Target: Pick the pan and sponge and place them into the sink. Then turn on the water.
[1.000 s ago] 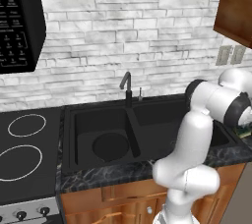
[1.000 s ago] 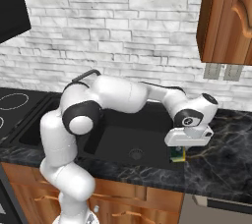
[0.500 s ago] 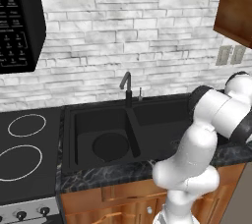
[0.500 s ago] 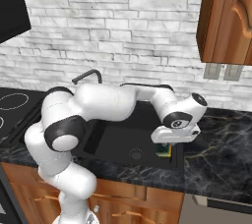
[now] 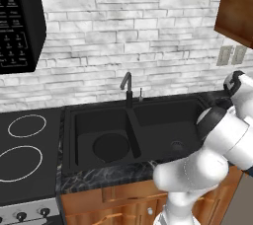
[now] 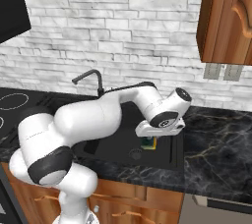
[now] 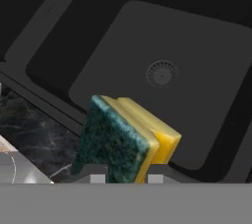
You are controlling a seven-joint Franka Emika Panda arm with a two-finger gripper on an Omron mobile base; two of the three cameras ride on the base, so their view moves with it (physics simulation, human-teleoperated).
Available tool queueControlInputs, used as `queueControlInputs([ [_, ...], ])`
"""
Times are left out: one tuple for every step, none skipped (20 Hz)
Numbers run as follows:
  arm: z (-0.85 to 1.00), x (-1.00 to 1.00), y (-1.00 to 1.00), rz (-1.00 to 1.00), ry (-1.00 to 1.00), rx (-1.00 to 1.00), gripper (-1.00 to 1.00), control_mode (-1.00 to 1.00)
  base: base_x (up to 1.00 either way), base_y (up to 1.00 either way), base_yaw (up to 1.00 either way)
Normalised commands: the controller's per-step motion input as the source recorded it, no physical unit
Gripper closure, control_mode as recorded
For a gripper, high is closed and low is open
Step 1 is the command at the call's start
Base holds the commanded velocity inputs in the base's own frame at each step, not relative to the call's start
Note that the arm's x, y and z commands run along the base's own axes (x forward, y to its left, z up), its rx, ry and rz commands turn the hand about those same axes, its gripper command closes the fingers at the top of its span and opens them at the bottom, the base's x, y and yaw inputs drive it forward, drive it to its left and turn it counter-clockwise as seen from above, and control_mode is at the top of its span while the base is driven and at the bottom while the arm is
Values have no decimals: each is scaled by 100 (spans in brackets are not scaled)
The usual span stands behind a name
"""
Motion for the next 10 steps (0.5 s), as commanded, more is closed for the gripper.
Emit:
queueControlInputs([
  [11, -1, 59, 0, -2, 2, 100, -100, 0, 0, 0],
  [10, -1, 60, 0, -1, 2, 100, -100, 0, 0, 0],
  [9, 0, 61, 0, 0, 3, 100, -100, 0, 0, 0],
  [9, 0, 61, 0, 0, 3, 100, -100, 0, 0, 0],
  [9, -1, 60, 0, 0, 3, 100, -100, 0, 0, 0],
  [9, -1, 60, 0, 0, 3, 100, -100, 0, 0, 0],
  [9, -1, 60, 0, 0, 3, 100, -100, 0, 0, 0],
  [9, -1, 60, 0, 0, 3, 100, -100, 0, 0, 0],
  [9, 0, 60, 0, 0, 3, 100, -100, 0, 0, 0],
  [8, 0, 60, 0, 0, 4, 100, -100, 0, 0, 0],
])
